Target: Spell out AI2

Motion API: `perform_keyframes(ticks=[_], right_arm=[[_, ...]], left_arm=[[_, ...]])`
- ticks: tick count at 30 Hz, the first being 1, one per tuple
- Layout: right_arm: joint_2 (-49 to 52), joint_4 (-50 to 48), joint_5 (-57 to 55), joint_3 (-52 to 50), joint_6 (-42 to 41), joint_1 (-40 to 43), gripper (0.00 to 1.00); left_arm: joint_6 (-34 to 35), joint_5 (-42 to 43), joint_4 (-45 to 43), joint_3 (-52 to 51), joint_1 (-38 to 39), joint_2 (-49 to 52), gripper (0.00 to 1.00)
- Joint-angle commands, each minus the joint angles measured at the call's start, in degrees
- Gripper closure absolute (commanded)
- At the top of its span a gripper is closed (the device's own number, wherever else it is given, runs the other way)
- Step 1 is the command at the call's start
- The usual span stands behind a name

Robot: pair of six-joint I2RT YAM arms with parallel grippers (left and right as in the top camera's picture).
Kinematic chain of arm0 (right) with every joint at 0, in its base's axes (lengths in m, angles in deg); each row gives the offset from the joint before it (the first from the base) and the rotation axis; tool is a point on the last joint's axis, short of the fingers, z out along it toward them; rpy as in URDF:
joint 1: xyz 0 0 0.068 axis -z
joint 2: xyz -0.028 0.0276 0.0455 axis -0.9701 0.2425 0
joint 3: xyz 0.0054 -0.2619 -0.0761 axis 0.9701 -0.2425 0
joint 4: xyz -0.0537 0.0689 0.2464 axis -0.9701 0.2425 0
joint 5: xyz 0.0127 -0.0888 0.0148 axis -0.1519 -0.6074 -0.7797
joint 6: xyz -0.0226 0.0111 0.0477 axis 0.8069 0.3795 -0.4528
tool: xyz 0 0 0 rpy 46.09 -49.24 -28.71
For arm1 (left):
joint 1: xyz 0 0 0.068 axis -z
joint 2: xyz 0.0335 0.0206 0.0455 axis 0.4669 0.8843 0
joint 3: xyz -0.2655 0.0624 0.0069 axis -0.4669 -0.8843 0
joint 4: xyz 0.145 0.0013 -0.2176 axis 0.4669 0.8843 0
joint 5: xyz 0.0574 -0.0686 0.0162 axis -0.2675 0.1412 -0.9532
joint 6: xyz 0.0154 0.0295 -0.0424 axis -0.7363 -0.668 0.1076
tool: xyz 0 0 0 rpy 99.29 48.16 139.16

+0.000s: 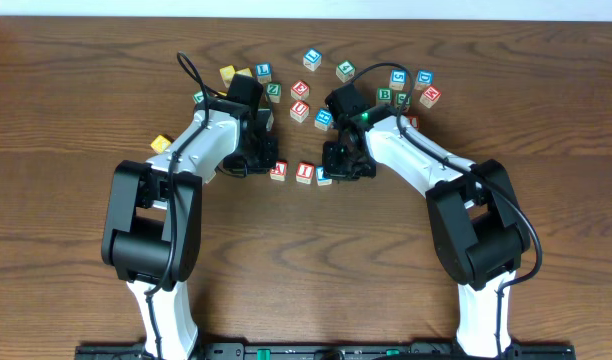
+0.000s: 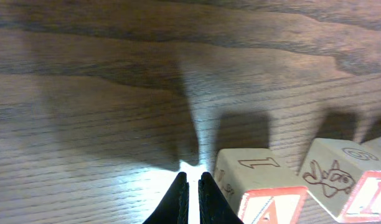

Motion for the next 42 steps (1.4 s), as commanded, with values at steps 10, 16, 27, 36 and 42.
perform_keyframes(ticks=[10, 16, 27, 36, 42], right_arm=[[0.33, -1.18, 1.86, -0.70, -1.25, -0.70, 0.97], [0.33, -1.49, 1.84, -0.70, -1.25, -0.70, 0.97], [0.33, -2.84, 1.77, -0.70, -1.22, -0.66, 0.97], [0.33, -4.70, 1.25, -0.70, -0.52, -0.22, 0.98], [0.33, -5.97, 1.16, -0.70, -0.48, -0.22, 0.98]], left_arm=[[-1.18, 3.61, -0.20, -0.28, 2.25, 0.74, 0.93], [-1.18, 3.58, -0.87, -0.28, 3.87, 0.74, 0.92], [-1.22, 3.58, -1.11, -0.28, 3.87, 0.76, 0.92], [-1.20, 3.61, -2.19, -0.28, 3.89, 0.76, 0.92], [-1.18, 3.58, -3.06, -0.28, 4.48, 0.74, 0.92]])
